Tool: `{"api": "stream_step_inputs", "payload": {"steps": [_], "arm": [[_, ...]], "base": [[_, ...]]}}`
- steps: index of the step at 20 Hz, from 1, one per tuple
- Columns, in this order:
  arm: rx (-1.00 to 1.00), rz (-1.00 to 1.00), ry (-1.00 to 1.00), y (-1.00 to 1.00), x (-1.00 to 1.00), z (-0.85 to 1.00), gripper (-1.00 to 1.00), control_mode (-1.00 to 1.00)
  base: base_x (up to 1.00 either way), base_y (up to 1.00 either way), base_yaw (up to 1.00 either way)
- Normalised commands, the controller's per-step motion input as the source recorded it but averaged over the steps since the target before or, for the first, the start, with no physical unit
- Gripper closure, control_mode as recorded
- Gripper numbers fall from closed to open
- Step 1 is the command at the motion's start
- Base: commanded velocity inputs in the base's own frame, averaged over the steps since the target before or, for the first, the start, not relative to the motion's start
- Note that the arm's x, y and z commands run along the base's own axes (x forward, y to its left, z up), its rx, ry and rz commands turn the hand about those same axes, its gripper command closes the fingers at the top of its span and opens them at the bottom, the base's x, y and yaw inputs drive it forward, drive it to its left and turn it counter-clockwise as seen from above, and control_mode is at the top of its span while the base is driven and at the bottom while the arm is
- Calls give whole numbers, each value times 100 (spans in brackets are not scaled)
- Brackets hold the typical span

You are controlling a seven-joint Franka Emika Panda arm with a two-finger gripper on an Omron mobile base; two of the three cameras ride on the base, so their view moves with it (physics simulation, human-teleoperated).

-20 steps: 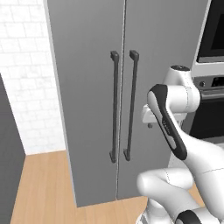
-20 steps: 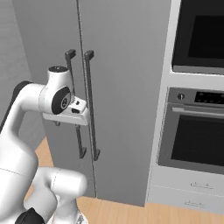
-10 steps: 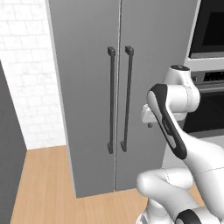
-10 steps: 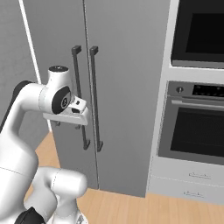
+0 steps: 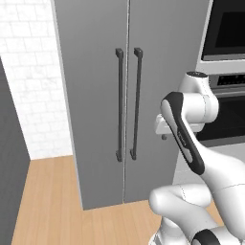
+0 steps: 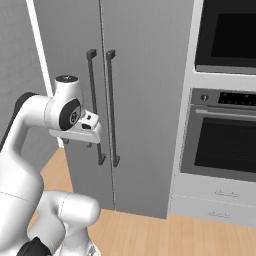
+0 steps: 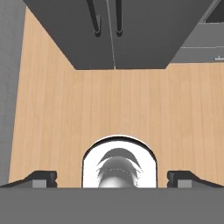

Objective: Grab a lemon wedge from the fridge and one ice cube from the ice bowl, and put them in the glass of lemonade.

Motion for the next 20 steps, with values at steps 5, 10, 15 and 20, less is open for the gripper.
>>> {"api": "stream_step_inputs", "payload": {"steps": [5,10,15,20], "arm": [[0,0,0,0,0,0,-100,100],[0,0,0,0,0,0,-100,100],[0,0,-18,4,-1,28,-100,-100],[0,1,-28,3,10,70,-100,-100]], "base": [[-14,1,0],[-6,0,0],[-2,0,0],[0,0,0]]}}
